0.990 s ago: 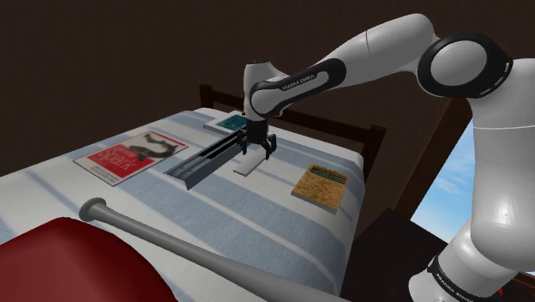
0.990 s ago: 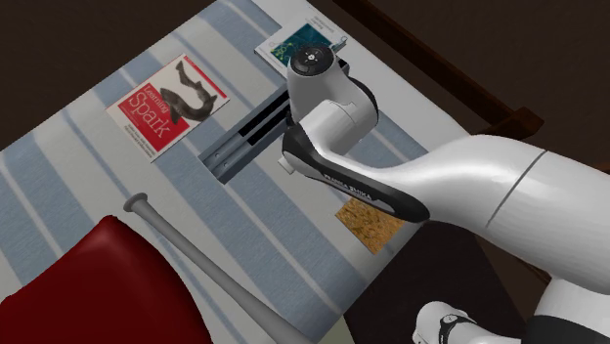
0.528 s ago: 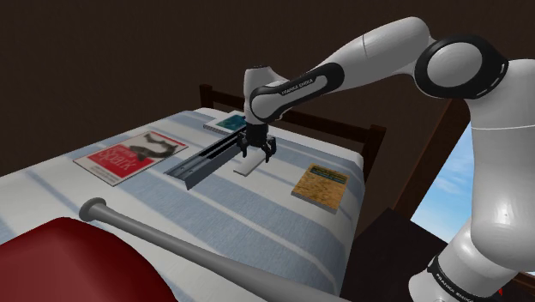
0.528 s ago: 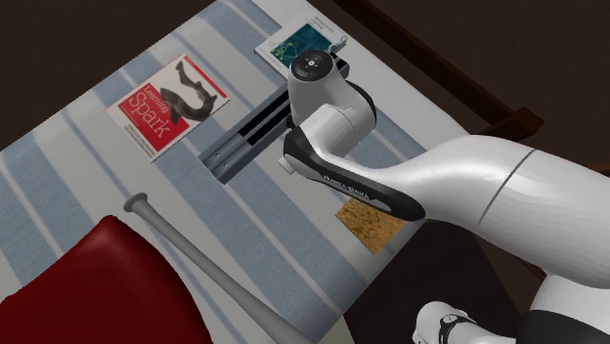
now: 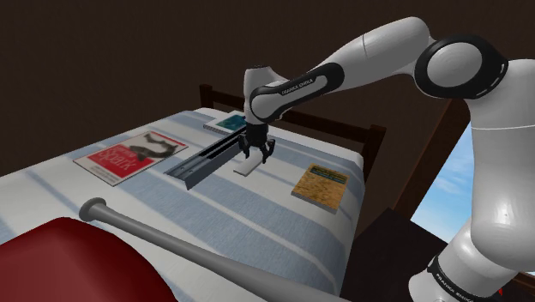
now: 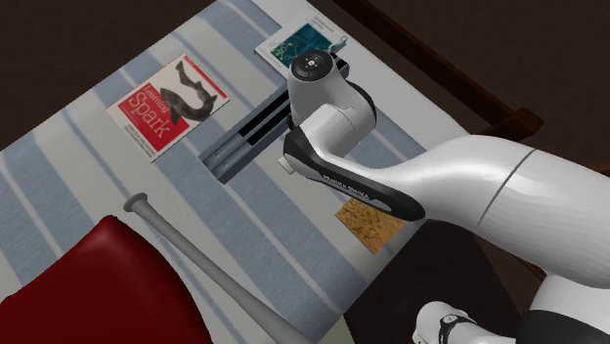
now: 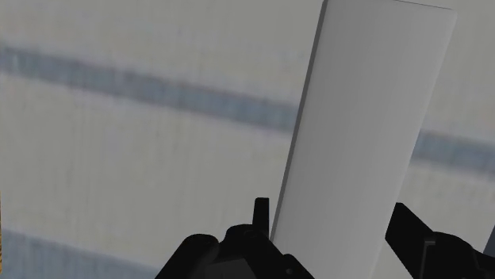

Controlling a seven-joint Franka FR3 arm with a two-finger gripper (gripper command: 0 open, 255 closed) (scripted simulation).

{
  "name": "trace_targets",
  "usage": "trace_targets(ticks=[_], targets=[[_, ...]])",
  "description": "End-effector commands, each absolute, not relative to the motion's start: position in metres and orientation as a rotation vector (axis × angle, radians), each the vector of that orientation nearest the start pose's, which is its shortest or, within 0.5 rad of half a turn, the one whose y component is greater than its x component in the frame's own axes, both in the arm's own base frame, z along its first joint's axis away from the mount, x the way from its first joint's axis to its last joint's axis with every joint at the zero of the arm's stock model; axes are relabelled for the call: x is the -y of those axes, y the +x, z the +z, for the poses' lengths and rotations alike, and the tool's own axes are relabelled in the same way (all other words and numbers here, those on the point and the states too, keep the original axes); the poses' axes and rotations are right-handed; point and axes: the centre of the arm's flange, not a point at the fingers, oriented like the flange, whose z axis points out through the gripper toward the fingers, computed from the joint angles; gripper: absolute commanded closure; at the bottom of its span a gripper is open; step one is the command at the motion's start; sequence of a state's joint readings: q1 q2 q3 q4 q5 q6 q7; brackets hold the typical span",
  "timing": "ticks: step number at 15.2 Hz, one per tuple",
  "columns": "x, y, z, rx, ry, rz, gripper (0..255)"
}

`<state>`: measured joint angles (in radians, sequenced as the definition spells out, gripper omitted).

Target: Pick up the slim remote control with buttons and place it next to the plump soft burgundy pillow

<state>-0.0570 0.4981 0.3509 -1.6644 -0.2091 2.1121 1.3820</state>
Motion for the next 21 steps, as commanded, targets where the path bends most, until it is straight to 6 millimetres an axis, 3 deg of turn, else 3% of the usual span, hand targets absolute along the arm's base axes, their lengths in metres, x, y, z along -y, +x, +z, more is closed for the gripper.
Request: trace_targets(ticks=[1,4,21], targets=[[-0.160,0.652,0.331,-1.538,-2.762,0.002,255],[-0.160,0.652,0.331,-1.538,-2.762,0.002,255],[-0.160,0.652,0.420,-1.538,-2.762,0.002,255]])
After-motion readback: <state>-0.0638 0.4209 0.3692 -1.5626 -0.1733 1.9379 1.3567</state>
